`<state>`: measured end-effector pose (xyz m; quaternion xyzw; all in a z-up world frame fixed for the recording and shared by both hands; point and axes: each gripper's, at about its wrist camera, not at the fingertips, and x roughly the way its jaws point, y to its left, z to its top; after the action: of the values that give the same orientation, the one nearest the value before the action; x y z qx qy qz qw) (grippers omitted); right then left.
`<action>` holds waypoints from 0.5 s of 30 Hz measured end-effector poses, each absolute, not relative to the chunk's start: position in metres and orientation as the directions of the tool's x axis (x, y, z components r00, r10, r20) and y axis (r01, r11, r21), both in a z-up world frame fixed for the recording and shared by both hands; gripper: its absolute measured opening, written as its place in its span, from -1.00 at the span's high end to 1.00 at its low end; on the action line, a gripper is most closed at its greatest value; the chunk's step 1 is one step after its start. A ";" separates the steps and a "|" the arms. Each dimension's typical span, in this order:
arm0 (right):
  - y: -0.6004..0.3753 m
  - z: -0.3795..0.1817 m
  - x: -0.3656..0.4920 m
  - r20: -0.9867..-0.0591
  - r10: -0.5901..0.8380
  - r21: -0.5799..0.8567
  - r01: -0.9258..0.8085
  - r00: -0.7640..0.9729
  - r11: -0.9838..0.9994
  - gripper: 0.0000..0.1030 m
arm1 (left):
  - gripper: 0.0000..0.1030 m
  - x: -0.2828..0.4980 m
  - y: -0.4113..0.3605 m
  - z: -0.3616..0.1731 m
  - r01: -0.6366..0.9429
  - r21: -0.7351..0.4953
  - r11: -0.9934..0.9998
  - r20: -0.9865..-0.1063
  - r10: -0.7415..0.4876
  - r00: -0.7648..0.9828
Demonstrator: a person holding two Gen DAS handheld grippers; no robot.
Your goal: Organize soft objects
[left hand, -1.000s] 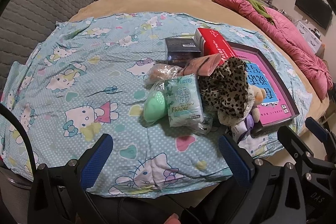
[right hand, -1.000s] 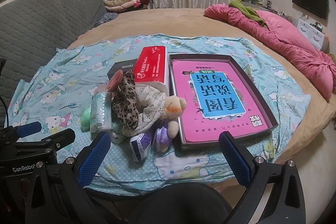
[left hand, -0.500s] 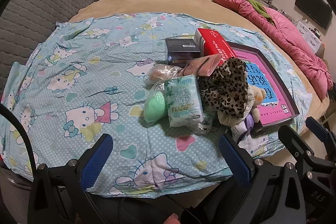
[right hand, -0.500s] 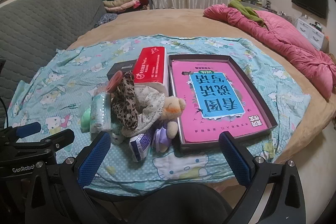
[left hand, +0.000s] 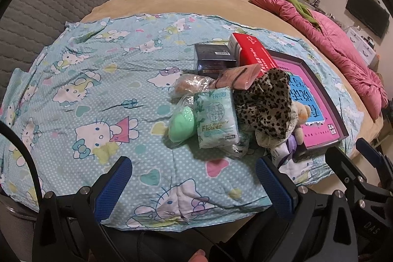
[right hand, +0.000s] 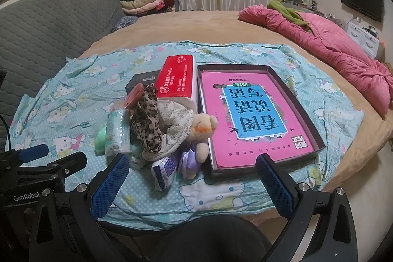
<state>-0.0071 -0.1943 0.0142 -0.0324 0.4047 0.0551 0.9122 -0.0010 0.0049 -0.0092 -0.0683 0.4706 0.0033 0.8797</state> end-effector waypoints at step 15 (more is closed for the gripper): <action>-0.184 0.004 0.005 -0.746 0.103 -0.001 -0.156 0.658 0.988 -1.00 | -0.97 0.007 0.042 -0.023 -0.142 -0.156 0.977 -0.835 -0.054 0.548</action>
<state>0.0048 -0.1840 0.0043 -0.0326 0.4072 0.0711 0.9100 0.0071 0.0416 -0.0228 -0.1033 0.4747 0.0254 0.8737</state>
